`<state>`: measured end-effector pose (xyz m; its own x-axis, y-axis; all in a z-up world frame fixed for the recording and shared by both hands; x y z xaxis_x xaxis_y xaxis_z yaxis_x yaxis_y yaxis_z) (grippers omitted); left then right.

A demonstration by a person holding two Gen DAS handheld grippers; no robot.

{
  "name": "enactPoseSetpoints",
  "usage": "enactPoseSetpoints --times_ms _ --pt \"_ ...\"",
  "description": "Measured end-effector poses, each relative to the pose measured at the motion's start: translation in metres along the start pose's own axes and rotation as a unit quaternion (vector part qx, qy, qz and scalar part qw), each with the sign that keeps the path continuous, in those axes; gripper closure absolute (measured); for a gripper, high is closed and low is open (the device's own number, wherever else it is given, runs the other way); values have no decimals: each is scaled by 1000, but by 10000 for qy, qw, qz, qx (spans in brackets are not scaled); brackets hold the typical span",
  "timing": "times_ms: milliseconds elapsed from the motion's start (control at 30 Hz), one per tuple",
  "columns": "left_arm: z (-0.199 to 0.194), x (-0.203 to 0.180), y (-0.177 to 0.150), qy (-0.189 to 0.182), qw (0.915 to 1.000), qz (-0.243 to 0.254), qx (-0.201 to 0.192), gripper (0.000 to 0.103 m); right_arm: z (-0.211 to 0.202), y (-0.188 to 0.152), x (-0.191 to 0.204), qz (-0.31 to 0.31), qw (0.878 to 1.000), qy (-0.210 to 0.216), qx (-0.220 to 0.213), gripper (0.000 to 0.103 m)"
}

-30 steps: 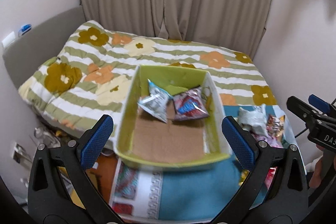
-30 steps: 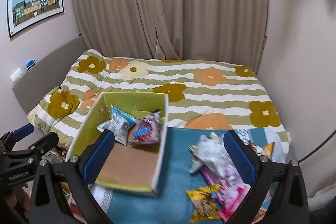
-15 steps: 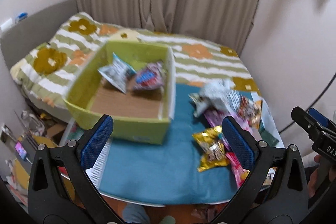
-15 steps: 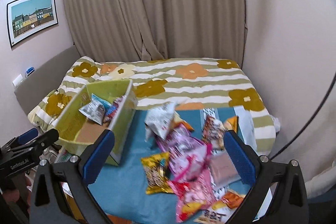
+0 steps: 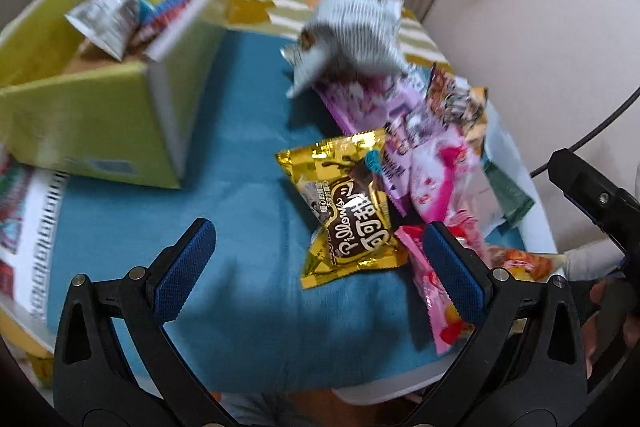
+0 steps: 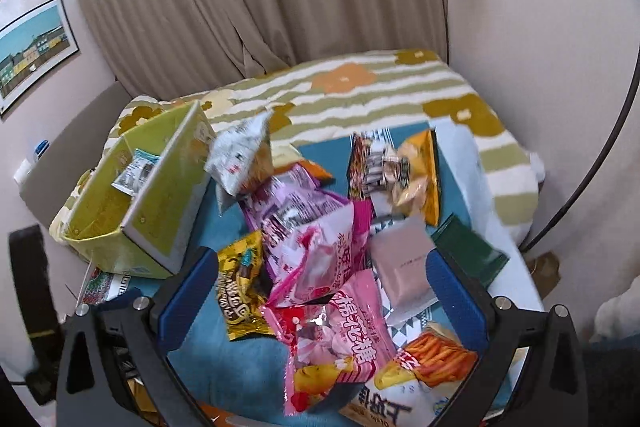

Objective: Organize snacks
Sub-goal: 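Grasp the gold Pillows bag with left tool while right tool grasps pink candy bag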

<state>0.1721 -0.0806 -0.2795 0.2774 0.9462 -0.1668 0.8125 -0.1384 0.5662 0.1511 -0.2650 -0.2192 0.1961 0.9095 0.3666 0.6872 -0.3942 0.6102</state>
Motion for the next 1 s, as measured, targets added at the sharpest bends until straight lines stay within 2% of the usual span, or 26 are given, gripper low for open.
enactPoseSetpoints --times_ms 200,267,400,433,567,633,900,1000 --pt "40 -4 3 -299 9992 -52 274 1 34 -9 -1 35 9993 -203 310 0" --pt "52 -6 3 -410 9984 -87 379 9 45 -11 -1 12 9987 -318 410 0" --pt "67 -7 5 -512 9972 -131 533 13 62 -15 -2 72 9976 -360 580 0" --pt "70 -7 6 -558 9967 -142 571 16 67 -16 -3 87 9972 -384 628 0" --pt "81 -3 6 -730 9944 -235 734 37 82 -19 -2 58 9957 -466 795 0" --pt "82 -3 6 -715 9941 -201 791 43 89 -21 0 41 9951 -452 880 1" --pt "84 -7 5 -688 9942 -50 828 43 109 -23 2 -15 9922 -470 1159 17" --pt "80 -3 4 -689 9941 -36 841 43 115 -21 3 10 9916 -459 1210 18"
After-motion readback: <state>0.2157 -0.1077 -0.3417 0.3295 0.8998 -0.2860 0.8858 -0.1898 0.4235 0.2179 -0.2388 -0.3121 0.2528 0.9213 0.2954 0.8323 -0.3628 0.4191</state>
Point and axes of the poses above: each gripper's, at about its wrist camera, not at the fingertips, and z roughly the way its jaws point, x to its left, y to its top, the point moved 5 cm from there along z, roughly the way its jaws point, and after that the axes turned 12 degrees about z, right-handed, at the moved point
